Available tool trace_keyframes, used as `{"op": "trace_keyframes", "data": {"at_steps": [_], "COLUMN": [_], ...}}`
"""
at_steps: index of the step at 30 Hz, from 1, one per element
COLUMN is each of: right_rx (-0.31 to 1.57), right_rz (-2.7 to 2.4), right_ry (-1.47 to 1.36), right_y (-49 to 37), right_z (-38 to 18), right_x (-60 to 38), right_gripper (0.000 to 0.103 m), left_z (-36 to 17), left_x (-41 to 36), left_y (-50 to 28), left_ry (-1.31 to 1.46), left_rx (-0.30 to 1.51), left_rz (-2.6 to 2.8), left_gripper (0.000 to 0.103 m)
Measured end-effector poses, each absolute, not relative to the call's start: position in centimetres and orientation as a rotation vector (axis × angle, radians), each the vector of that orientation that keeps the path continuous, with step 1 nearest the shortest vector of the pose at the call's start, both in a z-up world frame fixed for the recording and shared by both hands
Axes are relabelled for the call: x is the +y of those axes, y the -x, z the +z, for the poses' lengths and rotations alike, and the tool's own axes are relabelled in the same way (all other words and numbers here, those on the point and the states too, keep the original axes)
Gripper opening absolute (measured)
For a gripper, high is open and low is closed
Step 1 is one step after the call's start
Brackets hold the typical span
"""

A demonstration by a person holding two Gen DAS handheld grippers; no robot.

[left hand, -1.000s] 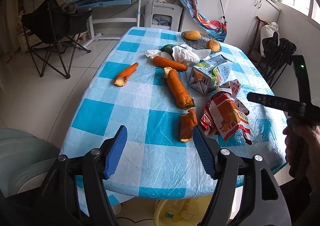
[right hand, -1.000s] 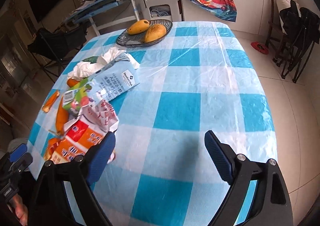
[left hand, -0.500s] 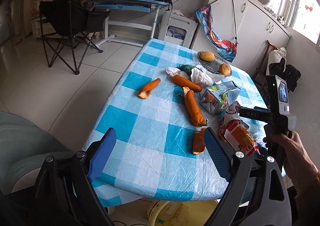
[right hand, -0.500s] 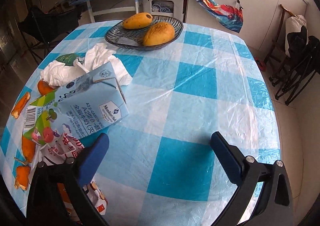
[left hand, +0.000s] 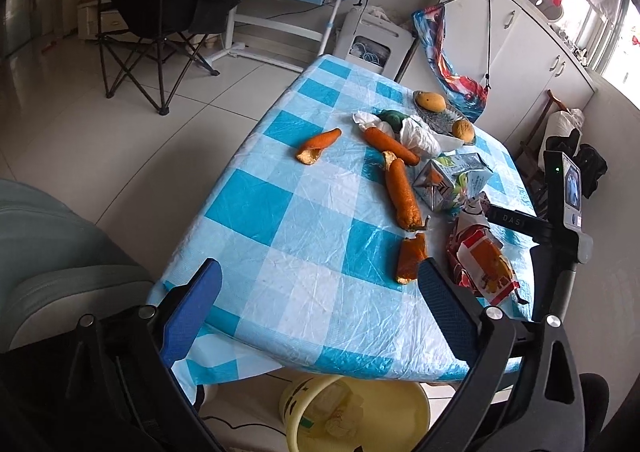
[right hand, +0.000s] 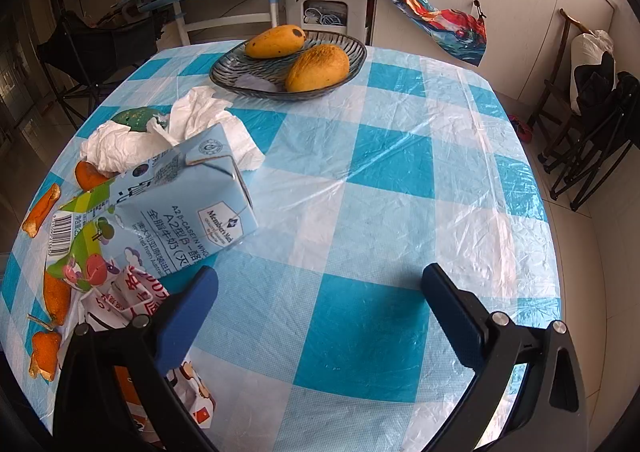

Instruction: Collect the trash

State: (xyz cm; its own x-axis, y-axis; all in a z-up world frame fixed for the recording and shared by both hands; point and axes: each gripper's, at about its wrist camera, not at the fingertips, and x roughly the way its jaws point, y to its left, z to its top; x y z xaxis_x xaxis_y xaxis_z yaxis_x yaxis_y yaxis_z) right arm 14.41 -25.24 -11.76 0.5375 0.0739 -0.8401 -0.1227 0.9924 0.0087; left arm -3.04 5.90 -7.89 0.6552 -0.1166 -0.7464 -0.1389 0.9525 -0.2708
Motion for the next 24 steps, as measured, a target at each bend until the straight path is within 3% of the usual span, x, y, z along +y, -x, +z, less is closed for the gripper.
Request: {"op": "trace_keyframes", "data": {"at_steps": [24], "right_rx": [0.996], "right_rz": [0.118], "right_ry": [0.053], "right_y": [-14.4], "right_z": [-11.8], "right_x": [-25.2], "right_gripper": [0.097], "left_z": [-7.8], "left_x": [3.2], "left_y": [3.3], "left_ry": [0.286], "left_rx": [0.861], "left_rz": [-0.069], "left_gripper": [0.095]}}
